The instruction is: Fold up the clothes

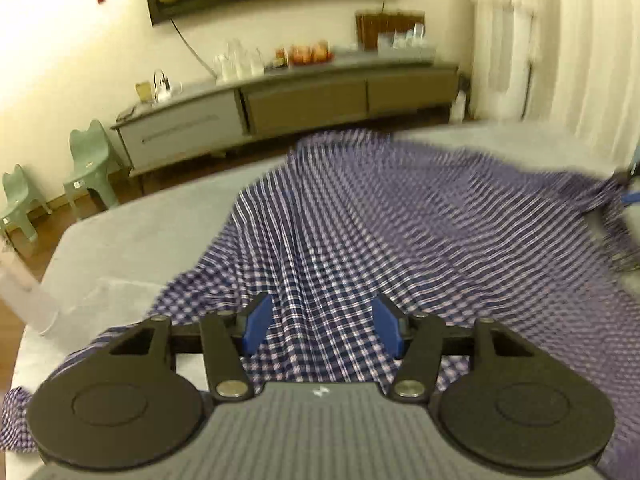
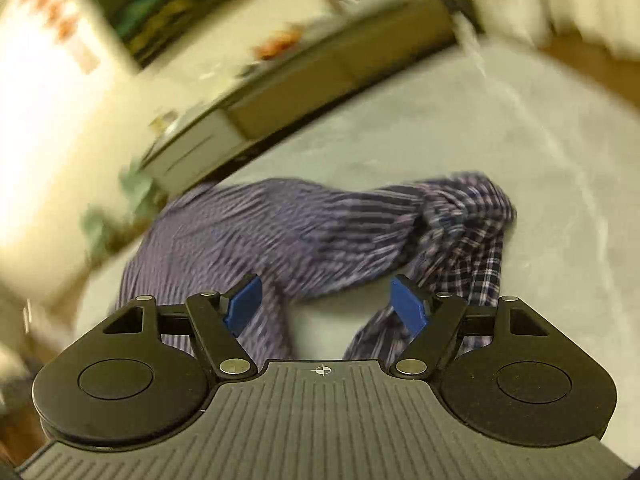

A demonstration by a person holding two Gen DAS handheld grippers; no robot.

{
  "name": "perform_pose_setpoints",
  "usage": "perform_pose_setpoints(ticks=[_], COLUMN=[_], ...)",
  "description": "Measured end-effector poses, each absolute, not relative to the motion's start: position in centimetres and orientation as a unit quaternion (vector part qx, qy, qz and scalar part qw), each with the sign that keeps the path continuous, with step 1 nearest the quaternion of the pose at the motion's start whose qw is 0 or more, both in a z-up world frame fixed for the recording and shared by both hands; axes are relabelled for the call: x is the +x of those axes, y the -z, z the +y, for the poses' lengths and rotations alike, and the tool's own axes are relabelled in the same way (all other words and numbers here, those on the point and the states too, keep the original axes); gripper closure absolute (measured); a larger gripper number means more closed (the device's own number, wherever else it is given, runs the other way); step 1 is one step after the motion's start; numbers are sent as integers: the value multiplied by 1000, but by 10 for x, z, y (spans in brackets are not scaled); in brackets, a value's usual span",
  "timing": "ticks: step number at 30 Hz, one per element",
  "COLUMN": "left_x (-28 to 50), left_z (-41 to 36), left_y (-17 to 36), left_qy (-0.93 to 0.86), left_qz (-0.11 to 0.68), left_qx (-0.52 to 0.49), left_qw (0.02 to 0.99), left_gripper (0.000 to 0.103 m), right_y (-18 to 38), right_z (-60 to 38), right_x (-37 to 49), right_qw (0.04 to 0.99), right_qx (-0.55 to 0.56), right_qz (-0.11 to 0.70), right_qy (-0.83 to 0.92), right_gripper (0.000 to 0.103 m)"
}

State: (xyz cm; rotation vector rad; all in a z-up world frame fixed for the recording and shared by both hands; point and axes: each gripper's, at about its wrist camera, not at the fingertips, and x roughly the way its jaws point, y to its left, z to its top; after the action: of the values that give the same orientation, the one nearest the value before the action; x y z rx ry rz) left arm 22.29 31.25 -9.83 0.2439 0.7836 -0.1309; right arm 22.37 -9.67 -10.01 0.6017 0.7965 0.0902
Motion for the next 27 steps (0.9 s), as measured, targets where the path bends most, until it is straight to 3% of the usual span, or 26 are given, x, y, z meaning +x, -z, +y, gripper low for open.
perform_pose_setpoints(ticks=[4, 7, 8, 9, 10, 11, 14, 17, 19, 20, 22, 23, 24, 26, 27], left_x=[249, 256, 254, 253, 252, 251, 250, 251, 249, 250, 251, 252, 253, 286, 304], left_z=[315, 324, 327, 332, 336, 339, 346, 352, 349, 350, 356, 360, 365, 374, 379], left_y=[141, 165, 167, 167, 167, 167, 168, 168, 168, 166, 153, 142, 131, 118, 112], left_qy=[56, 53, 55, 57, 58, 61, 70, 79, 85, 90, 98, 100, 101, 90, 84], left_qz=[413, 437, 432, 432, 436, 438, 442, 447, 445, 446, 435, 417, 400, 386, 380], left_qx=[135, 135, 128, 119, 110, 102, 80, 60, 71, 75, 77, 76, 76, 82, 86], left_qw=[899, 888, 891, 892, 891, 891, 891, 889, 889, 887, 892, 900, 908, 914, 917], left_gripper=[50, 50, 49, 49, 49, 49, 46, 41, 40, 41, 46, 46, 45, 38, 33], right_y=[143, 149, 147, 144, 141, 133, 94, 83, 93, 87, 76, 70, 64, 53, 47], right_z=[-120, -124, -124, -121, -117, -113, -99, -103, -106, -99, -87, -80, -74, -61, -55], right_x=[267, 286, 292, 297, 302, 302, 286, 273, 272, 271, 269, 267, 266, 264, 263], right_qw=[847, 860, 868, 881, 896, 914, 955, 946, 934, 937, 945, 948, 951, 957, 960], right_qx=[341, 323, 301, 269, 230, 185, 40, 12, 3, 1, -1, -3, -4, -7, -9], right_qz=[408, 394, 392, 387, 377, 356, 269, 278, 309, 304, 293, 288, 282, 271, 266], right_qy=[9, 28, 36, 42, 48, 60, 116, 165, 181, 169, 146, 134, 123, 99, 87], right_gripper=[27, 42, 60, 89, 100, 101, 101, 101, 90, 77, 77, 70, 57, 41, 39])
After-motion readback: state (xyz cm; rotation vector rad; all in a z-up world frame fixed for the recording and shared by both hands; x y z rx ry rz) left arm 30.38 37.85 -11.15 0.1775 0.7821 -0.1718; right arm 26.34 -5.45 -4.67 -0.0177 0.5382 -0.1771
